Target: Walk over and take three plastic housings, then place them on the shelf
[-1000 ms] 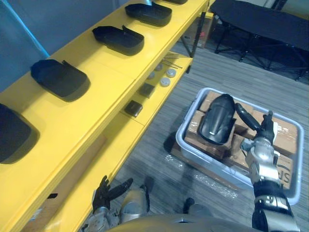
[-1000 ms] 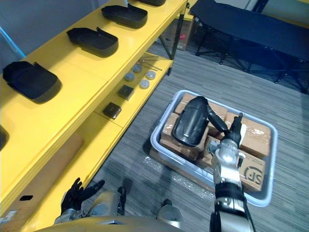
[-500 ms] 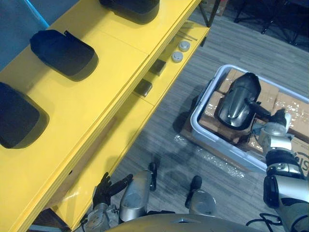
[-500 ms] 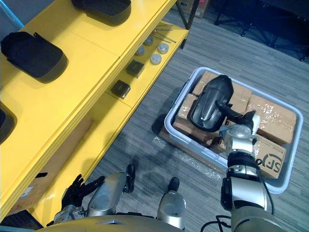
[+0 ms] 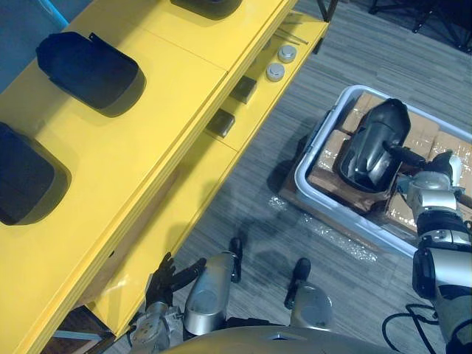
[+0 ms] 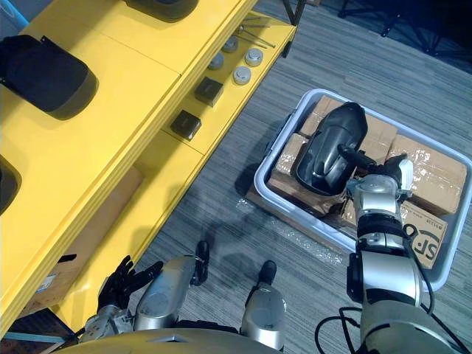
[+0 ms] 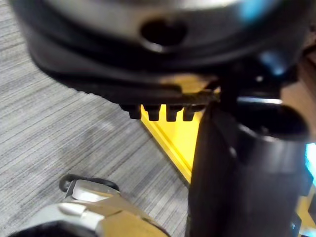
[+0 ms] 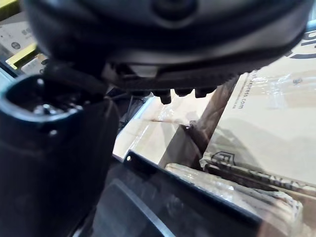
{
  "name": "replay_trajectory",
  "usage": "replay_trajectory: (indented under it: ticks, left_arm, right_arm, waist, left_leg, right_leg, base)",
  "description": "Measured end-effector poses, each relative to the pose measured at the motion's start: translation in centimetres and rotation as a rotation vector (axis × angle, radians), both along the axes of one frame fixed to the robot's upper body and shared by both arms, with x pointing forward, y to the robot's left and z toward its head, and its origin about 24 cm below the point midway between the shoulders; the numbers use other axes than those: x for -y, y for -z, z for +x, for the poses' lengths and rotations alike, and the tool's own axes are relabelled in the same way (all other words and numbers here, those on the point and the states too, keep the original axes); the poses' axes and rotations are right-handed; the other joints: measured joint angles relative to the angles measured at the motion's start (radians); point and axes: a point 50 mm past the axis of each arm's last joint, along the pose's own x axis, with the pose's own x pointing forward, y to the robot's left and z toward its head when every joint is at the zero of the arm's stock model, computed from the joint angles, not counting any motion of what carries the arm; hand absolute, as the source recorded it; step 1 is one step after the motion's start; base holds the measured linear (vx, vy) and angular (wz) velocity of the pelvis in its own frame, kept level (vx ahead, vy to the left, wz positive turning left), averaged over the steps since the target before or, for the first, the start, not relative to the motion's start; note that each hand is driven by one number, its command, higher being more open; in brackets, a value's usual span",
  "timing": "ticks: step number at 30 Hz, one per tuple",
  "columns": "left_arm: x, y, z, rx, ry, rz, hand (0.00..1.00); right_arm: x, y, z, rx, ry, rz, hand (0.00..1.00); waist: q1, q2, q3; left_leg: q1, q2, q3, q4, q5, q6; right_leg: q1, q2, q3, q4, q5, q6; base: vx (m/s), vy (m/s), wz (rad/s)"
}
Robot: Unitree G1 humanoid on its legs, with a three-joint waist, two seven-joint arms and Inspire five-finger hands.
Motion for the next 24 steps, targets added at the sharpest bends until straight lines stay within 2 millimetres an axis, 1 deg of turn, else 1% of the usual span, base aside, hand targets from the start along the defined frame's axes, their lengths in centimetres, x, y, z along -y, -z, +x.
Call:
replay_trajectory:
  ticks: [2, 4, 5, 7, 8, 10, 12, 15, 17, 19, 22, 24]
  left_arm:
    - [0.1, -0.1, 0.3, 0.012, 0.007, -0.001, 1.00]
    - [0.4, -0.2, 0.8, 0.023, 0.011, -0.010, 1.00]
    - [0.5, -0.3, 0.9, 0.028, 0.005, -0.022, 1.00]
    - [0.5, -0.3, 1.2, 0.033, 0.007, -0.023, 1.00]
    - [0.6, -0.3, 1.3, 0.036, 0.008, -0.024, 1.00]
    - [0.7, -0.4, 1.5, 0.041, 0.013, -0.026, 1.00]
    - [1.1, -0.6, 1.9, 0.053, 0.024, -0.032, 1.00]
    - [1.3, -0.7, 2.1, 0.060, 0.017, -0.041, 1.00]
    - [1.3, -0.6, 2.0, 0.057, 0.005, -0.050, 1.00]
    - [1.4, -0.7, 2.1, 0.059, 0.012, -0.052, 1.00]
    - [1.6, -0.7, 2.3, 0.063, 0.020, -0.053, 1.00]
    - [1.8, -0.8, 2.4, 0.065, 0.030, -0.055, 1.00]
  right_arm:
    - [0.6, -1.5, 0.3, 0.010, 0.004, -0.024, 1.00]
    - [1.3, -3.5, 0.6, 0.031, 0.014, -0.043, 1.00]
    - [1.5, -4.0, 0.7, 0.036, 0.021, -0.042, 1.00]
    - [1.5, -4.4, 1.0, 0.029, 0.026, -0.037, 1.00]
    - [1.5, -4.6, 1.1, 0.026, 0.027, -0.039, 0.00]
    - [1.5, -5.3, 1.3, 0.028, 0.030, -0.045, 0.00]
    - [2.2, -6.5, 1.2, 0.031, 0.043, -0.071, 0.00]
    - [3.1, -7.4, 0.6, -0.010, 0.058, -0.122, 0.00]
    - [3.8, -7.6, 0.1, -0.041, 0.080, -0.142, 0.00]
    - [4.4, -8.1, -0.3, -0.062, 0.087, -0.166, 0.00]
    - [4.6, -7.9, -0.5, -0.124, 0.077, -0.207, 0.00]
    - [4.7, -7.4, -0.6, -0.147, 0.065, -0.186, 0.00]
  waist:
    - [0.001, 0.012, 0.011]
    - [0.012, 0.026, 0.024]
    - [0.020, 0.029, 0.025]
    - [0.026, 0.030, 0.025]
    - [0.029, 0.032, 0.026]
    - [0.034, 0.041, 0.039]
    - [0.050, 0.063, 0.048]
    - [0.055, 0.071, 0.050]
    - [0.055, 0.072, 0.050]
    - [0.055, 0.081, 0.054]
    - [0.054, 0.092, 0.054]
    - [0.054, 0.101, 0.056]
  left_leg:
    - [-0.021, 0.000, -0.006, 0.008, 0.000, 0.000]
    - [-0.042, 0.002, -0.007, 0.014, 0.001, 0.002]
    - [-0.050, 0.004, -0.009, 0.018, 0.001, 0.002]
    - [-0.061, 0.007, -0.011, 0.024, 0.001, 0.002]
    - [-0.064, 0.007, -0.014, 0.025, 0.001, 0.002]
    - [-0.068, 0.007, -0.019, 0.027, 0.001, 0.002]
    - [-0.086, 0.007, -0.021, 0.032, 0.002, 0.002]
    - [-0.125, 0.007, -0.033, 0.040, 0.008, 0.005]
    - [-0.126, 0.006, -0.035, 0.040, 0.009, 0.006]
    - [-0.126, 0.006, -0.035, 0.040, 0.009, 0.006]
    - [-0.135, 0.010, -0.033, 0.039, 0.010, 0.003]
    - [-0.136, 0.013, -0.030, 0.037, 0.012, 0.000]
  right_leg:
    - [-0.013, 0.001, -0.002, 0.001, 0.001, 0.000]
    - [-0.036, 0.002, -0.003, 0.009, 0.003, -0.001]
    - [-0.043, 0.003, -0.004, 0.012, 0.002, -0.001]
    - [-0.050, 0.007, -0.006, 0.014, 0.002, -0.002]
    - [-0.051, 0.008, -0.008, 0.014, 0.002, -0.002]
    - [-0.052, 0.009, -0.016, 0.016, 0.001, -0.004]
    - [-0.073, 0.008, -0.018, 0.029, -0.003, -0.008]
    - [-0.106, 0.008, -0.028, 0.036, -0.003, -0.009]
    - [-0.106, 0.008, -0.029, 0.037, -0.003, -0.009]
    - [-0.106, 0.008, -0.030, 0.038, -0.004, -0.010]
    - [-0.122, 0.010, -0.027, 0.045, -0.006, -0.013]
    - [-0.128, 0.011, -0.025, 0.048, -0.007, -0.014]
  base:
    - [-0.01, 0.007, 0.07]
    - [-0.01, 0.005, 0.02]
    - [0.00, 0.000, 0.00]
    - [0.00, -0.004, 0.02]
    - [0.00, -0.014, 0.09]
    - [-0.02, -0.009, 0.07]
    - [-0.04, 0.001, 0.02]
    - [-0.02, -0.003, 0.09]
    - [0.01, -0.005, 0.03]
    - [0.00, 0.000, 0.00]
    - [-0.01, -0.011, -0.04]
    - [-0.02, -0.022, -0.06]
